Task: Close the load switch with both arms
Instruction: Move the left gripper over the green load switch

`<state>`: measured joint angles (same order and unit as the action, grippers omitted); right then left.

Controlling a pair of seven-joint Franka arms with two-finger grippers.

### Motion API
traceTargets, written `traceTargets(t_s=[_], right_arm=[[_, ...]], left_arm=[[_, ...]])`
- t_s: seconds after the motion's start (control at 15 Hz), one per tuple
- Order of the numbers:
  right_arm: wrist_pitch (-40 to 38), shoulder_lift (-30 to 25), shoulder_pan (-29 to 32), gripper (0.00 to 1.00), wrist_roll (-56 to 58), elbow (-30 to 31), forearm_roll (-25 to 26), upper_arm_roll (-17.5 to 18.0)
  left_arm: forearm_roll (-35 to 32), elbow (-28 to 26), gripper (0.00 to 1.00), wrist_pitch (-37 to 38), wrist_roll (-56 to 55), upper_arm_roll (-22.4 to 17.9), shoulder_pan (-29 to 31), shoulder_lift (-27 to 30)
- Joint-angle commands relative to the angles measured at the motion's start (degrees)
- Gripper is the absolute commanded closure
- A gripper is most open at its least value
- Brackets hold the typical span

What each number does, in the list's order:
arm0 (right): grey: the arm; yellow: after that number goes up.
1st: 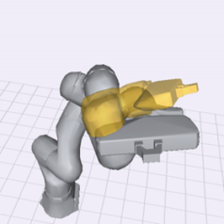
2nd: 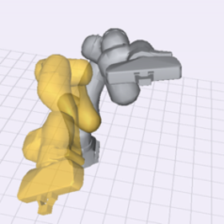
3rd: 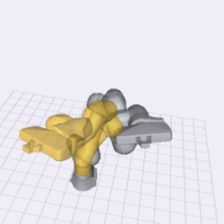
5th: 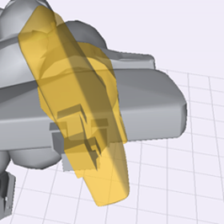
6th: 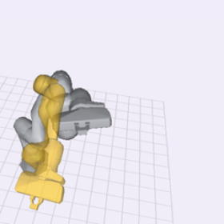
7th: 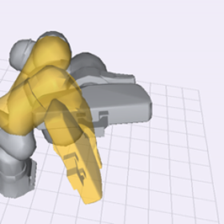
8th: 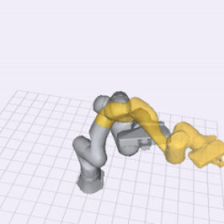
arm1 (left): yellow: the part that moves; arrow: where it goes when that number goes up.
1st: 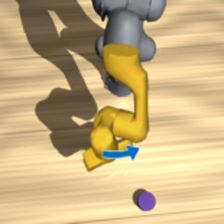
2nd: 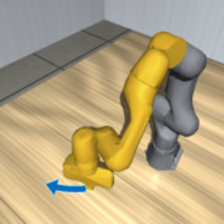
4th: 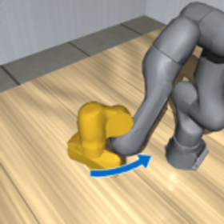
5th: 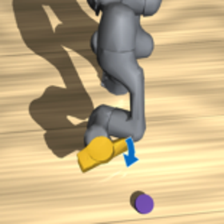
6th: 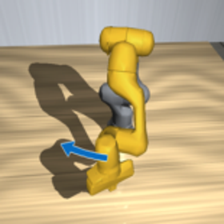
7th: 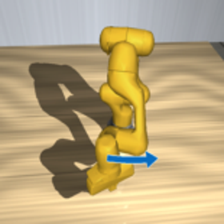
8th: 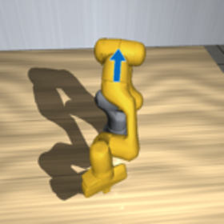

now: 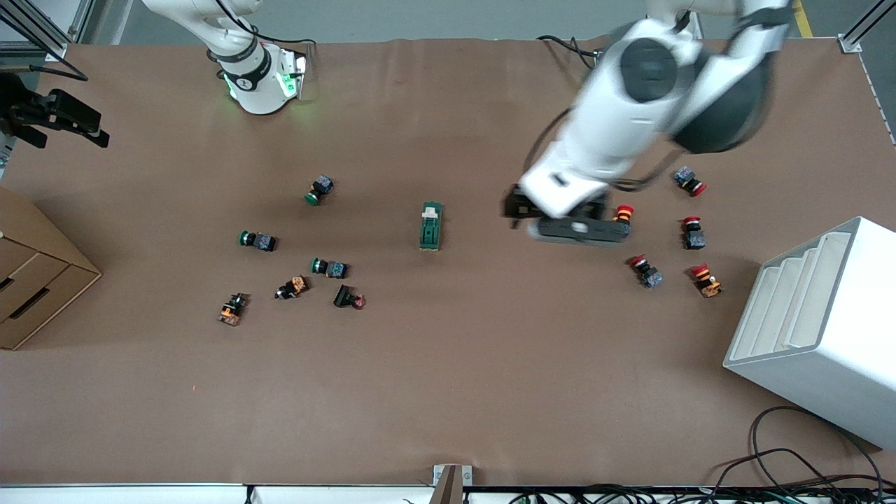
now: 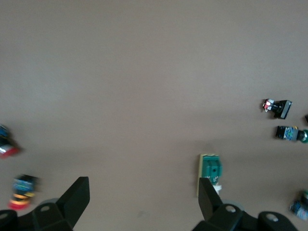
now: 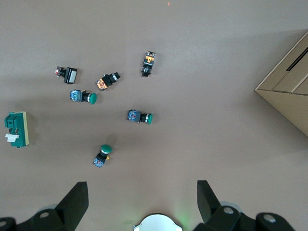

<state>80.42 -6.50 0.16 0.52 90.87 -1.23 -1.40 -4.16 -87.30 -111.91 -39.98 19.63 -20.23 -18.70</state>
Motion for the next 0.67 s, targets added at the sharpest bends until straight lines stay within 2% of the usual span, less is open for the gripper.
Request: traceTargets(t_s=[0.0, 0.27, 0.6], right_arm=[[0.3, -0.4, 0.3, 0.00, 0.6, -0.5, 0.3, 0.2], [0.1, 1.7, 0.6, 0.00, 0.5, -1.0, 0.3, 0.1], [0.4, 4.2, 1.0, 0.00, 0.5, -1.7, 0.4, 0.1]], left_arm=[[-6.6, -2.2, 0.00, -6.4, -12.5, -0.2, -6.6, -4.0], [-18.0, -10.7, 0.00, -18.2, -33.2, -0.2, -13.7, -4.9], [-31.7, -16.6, 0.00, -18.6, -50.6, -0.2, -22.1, -7.3]])
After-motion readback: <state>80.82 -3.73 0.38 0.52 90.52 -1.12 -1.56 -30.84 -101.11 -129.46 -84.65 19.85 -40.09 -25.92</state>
